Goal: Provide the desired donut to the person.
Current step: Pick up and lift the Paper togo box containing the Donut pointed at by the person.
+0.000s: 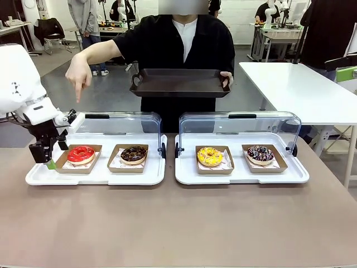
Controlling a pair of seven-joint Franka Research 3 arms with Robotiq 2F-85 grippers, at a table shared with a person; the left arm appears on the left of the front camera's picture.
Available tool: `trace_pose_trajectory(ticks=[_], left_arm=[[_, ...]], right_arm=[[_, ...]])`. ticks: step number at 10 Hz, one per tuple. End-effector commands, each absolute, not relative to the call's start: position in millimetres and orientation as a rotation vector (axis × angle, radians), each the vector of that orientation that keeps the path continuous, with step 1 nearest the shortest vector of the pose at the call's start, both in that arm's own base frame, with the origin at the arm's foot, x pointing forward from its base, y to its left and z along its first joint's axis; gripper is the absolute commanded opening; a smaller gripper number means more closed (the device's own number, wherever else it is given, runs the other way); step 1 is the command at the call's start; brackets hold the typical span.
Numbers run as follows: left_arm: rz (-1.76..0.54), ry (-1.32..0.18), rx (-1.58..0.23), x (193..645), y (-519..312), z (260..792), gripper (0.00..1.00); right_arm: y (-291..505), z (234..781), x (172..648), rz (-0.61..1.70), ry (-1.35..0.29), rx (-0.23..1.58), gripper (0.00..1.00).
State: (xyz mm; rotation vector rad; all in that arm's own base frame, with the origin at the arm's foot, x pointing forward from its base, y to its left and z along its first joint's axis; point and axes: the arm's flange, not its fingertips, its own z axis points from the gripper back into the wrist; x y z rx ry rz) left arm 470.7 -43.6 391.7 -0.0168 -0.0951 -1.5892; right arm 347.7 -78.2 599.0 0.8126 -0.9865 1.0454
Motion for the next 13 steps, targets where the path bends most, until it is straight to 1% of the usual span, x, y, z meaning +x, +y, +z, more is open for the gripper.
trace_pose_trajectory(ticks=[1,2,6,10,13], left_arm=[[-1.587,-0.072,0.047,471.5,-36.5,380.0,1.0],[-1.589,-0.095,-0.017,470.7,-43.6,391.7,1.0],[-1.589,-0.095,-0.017,470.7,-43.6,391.7,1.0],[-1.613,-0.102,0.03,489.8,-30.7,359.7,1.0],[-1.583,-0.062,0.049,500.3,-24.7,341.6,1.0]], right_arm=[[-77.4,599.7,349.9,1.047,-1.005,0.828,1.0],[-77.4,599.7,349.9,1.047,-1.005,0.828,1.0],[-77.4,599.7,349.9,1.047,-1.005,0.828,1.0],[-77.4,599.7,349.9,1.047,-1.005,0.828,1.0],[-77.4,599.7,349.9,1.047,-1.005,0.828,1.0]])
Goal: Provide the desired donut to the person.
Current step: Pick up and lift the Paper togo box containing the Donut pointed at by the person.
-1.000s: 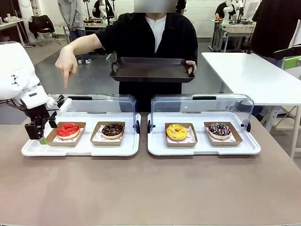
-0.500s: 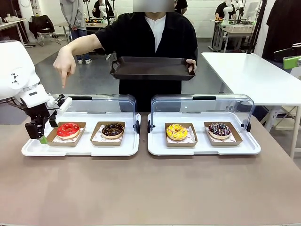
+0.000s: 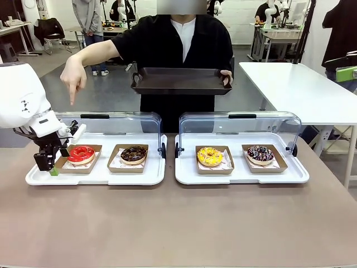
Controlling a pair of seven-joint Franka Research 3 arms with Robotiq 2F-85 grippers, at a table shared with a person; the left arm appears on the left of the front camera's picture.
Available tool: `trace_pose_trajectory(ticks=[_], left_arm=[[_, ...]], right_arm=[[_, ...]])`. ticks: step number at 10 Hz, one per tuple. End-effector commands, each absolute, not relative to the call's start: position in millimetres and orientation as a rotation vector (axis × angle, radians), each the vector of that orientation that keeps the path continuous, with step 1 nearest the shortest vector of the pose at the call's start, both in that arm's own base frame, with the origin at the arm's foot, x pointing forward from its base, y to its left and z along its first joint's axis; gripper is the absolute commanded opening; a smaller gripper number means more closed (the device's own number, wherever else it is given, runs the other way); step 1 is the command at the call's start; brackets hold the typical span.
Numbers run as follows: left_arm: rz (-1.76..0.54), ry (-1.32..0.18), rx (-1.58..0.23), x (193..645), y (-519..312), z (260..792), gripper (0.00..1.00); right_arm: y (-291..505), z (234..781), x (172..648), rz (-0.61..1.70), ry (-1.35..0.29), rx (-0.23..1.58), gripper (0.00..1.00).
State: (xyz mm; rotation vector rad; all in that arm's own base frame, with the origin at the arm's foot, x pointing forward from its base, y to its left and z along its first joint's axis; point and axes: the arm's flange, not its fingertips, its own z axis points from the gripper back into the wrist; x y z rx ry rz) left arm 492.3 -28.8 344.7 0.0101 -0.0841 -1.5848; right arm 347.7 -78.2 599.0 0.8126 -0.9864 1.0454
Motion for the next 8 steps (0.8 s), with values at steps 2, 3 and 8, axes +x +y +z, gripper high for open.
trace_pose_trajectory(ticks=[2,3,8], left_arm=[[-1.556,-0.045,0.077,506.3,-19.5,333.2,1.0],[-1.554,-0.039,0.068,507.9,-18.1,331.3,1.0],[-1.577,-0.051,0.042,505.8,-17.7,331.0,0.42]], right_arm=[[-77.4,599.7,349.9,1.047,-1.005,0.828,1.0],[-77.4,599.7,349.9,1.047,-1.005,0.828,1.0],[-77.4,599.7,349.9,1.047,-1.005,0.828,1.0]])
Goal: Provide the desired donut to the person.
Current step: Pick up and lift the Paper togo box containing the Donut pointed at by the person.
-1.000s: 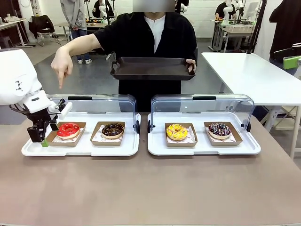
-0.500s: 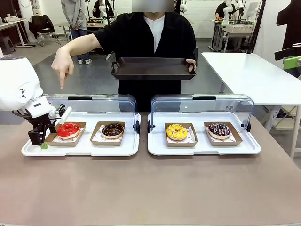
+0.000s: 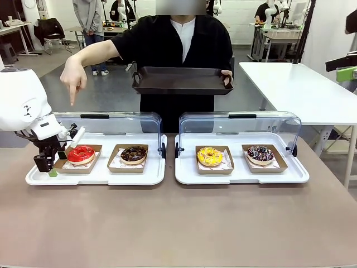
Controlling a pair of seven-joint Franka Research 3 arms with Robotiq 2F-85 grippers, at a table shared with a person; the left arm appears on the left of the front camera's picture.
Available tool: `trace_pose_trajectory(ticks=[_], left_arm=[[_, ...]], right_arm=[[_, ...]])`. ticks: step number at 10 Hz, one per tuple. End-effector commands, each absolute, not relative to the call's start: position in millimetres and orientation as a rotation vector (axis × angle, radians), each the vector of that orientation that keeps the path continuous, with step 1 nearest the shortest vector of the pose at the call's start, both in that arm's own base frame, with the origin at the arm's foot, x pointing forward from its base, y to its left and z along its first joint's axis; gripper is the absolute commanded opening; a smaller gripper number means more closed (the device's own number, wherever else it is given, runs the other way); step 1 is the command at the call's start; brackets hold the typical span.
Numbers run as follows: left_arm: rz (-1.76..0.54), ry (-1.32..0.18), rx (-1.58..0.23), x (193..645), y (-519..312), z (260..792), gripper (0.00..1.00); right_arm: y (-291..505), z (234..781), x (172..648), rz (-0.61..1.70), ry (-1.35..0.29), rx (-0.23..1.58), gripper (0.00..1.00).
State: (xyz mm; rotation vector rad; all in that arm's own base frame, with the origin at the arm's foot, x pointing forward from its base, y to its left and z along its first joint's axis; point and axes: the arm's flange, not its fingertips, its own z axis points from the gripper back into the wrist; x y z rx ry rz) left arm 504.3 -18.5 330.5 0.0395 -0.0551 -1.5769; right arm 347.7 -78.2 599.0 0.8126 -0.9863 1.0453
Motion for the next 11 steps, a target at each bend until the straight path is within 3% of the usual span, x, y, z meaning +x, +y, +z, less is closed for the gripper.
trace_pose_trajectory(ticks=[1,3,4,6,11], left_arm=[[-1.577,-0.05,0.032,506.0,-17.7,331.6,0.0],[-1.574,-0.054,0.013,506.0,-18.1,333.1,0.0],[-1.573,-0.056,0.0,506.8,-18.2,333.7,0.16],[-1.572,-0.056,-0.016,507.4,-18.7,333.5,0.0],[-1.603,-0.057,-0.013,504.7,-18.1,340.6,0.0]], right_arm=[[-77.4,599.7,349.9,1.047,-1.005,0.828,1.0],[-77.4,599.7,349.9,1.047,-1.005,0.828,1.0],[-77.4,599.7,349.9,1.047,-1.005,0.828,1.0],[-77.4,599.7,349.9,1.047,-1.005,0.828,1.0],[-77.4,599.7,349.9,1.047,-1.005,0.828,1.0]])
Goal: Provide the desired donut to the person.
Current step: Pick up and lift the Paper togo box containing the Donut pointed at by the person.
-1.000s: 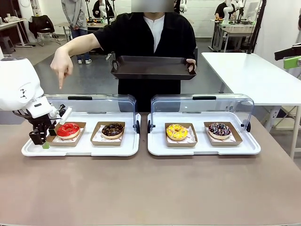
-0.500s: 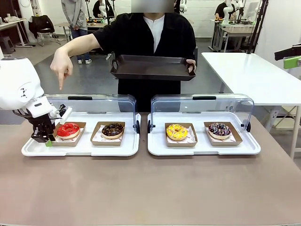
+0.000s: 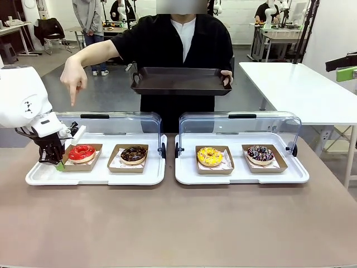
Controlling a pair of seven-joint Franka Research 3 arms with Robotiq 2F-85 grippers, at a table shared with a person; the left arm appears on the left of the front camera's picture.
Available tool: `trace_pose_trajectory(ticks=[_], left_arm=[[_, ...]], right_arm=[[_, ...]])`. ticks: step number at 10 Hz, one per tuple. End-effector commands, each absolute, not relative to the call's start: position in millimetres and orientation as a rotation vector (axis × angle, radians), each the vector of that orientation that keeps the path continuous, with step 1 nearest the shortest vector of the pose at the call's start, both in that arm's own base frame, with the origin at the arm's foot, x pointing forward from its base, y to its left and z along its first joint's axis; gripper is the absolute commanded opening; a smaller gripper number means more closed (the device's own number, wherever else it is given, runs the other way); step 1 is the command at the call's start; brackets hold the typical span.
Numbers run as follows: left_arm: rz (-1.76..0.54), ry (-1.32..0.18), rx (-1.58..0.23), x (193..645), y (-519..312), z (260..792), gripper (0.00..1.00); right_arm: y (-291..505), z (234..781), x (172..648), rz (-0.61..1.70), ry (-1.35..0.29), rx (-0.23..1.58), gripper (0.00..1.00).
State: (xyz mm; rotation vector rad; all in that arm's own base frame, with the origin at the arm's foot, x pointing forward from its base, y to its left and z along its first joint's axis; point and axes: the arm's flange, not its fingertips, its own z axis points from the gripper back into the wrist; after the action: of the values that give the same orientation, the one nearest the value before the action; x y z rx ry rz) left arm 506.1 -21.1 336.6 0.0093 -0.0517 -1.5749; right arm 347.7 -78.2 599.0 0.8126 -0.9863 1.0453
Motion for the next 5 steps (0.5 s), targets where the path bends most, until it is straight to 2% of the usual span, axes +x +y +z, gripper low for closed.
trace_pose_trajectory(ticks=[1,3,5], left_arm=[[-1.623,-0.046,-0.012,499.9,-18.3,350.6,0.0],[-1.669,0.017,-0.04,476.5,-21.5,393.2,0.0],[-1.728,0.013,-0.056,441.7,-22.4,446.0,0.0]], right_arm=[[-77.4,599.7,349.9,1.047,-1.005,0.828,1.0],[-77.4,599.7,349.9,1.047,-1.005,0.828,1.0],[-77.4,599.7,349.9,1.047,-1.005,0.828,1.0]])
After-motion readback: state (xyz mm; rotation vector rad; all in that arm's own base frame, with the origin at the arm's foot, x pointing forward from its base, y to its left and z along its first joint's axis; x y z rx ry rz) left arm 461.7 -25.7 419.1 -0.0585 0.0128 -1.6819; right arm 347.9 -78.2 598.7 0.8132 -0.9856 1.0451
